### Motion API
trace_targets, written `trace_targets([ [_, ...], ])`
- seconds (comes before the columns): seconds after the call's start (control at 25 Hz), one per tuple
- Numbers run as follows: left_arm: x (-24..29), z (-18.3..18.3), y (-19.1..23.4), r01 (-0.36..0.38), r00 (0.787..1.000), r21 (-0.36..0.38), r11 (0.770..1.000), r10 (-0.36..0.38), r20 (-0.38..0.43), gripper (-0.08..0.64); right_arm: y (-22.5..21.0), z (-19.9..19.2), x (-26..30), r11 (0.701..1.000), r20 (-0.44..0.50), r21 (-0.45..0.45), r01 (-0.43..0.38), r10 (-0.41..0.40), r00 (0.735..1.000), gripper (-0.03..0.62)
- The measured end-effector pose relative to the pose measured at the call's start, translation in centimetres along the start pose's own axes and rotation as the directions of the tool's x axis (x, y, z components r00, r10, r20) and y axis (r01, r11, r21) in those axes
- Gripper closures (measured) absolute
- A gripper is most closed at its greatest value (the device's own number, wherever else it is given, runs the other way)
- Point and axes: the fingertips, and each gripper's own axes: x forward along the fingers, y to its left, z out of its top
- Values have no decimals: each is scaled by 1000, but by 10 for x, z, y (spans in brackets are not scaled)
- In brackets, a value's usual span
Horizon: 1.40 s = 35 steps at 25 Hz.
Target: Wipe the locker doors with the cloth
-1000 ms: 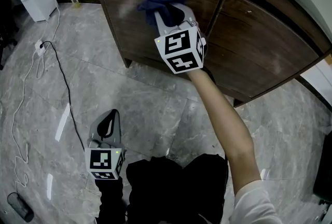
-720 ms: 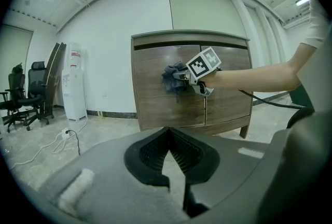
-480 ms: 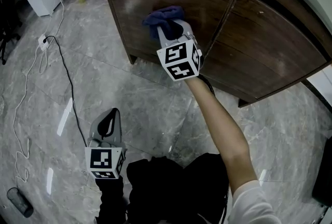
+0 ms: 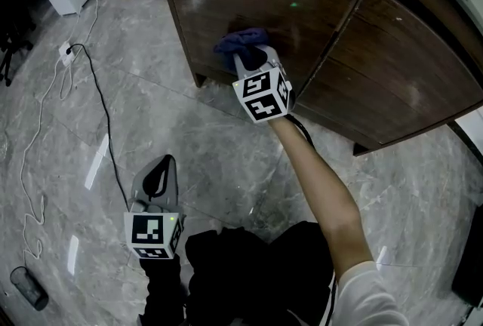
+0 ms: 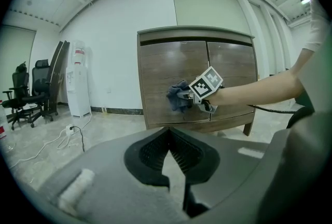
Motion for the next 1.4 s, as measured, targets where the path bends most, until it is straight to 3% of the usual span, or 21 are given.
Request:
trace_targets([
  [0.92, -6, -8, 25, -44, 999, -9, 999, 44, -15, 559, 49, -81, 44, 997, -167, -7, -80, 77, 983, 498],
  [1.16, -7, -8, 29, -51, 999, -4, 999, 51, -5, 560, 50, -77, 44, 996, -173, -19, -85, 80, 982, 497],
  [1.4, -10, -7, 33, -62, 998, -25, 998, 62, -12, 560, 43, -46, 42, 996, -127, -35, -86, 81, 989, 499],
])
